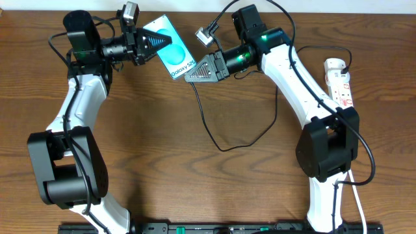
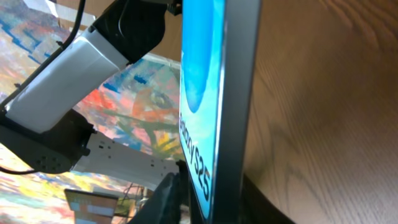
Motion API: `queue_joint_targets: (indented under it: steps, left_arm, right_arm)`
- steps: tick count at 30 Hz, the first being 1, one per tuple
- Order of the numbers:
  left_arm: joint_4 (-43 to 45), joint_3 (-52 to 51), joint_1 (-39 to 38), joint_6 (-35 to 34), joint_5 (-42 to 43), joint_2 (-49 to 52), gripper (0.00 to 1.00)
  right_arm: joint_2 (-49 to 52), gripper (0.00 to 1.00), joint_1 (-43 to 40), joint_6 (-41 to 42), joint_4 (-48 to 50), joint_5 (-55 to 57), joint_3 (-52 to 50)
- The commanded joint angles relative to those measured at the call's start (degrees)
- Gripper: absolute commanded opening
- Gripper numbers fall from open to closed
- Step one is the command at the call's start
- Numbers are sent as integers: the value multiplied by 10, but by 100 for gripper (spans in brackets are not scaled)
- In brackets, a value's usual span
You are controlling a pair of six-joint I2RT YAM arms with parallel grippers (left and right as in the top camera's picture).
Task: Plug charger to phone and switch on socket
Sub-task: 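Open the right gripper and release the plug in the phone port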
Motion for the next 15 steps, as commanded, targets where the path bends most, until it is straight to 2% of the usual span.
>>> queue_joint_targets:
  steps: [1, 9, 15]
  left_arm:
    - [3, 5, -2, 11, 17, -7, 7]
    - [3, 5, -2, 12, 17, -7, 7]
    - [3, 5, -2, 13, 17, -7, 7]
  right_arm:
    - [-5, 31, -1, -4, 0, -10, 5]
    - [-5, 50, -1, -4, 0, -10, 5]
    - [-5, 81, -1, -4, 3, -10, 5]
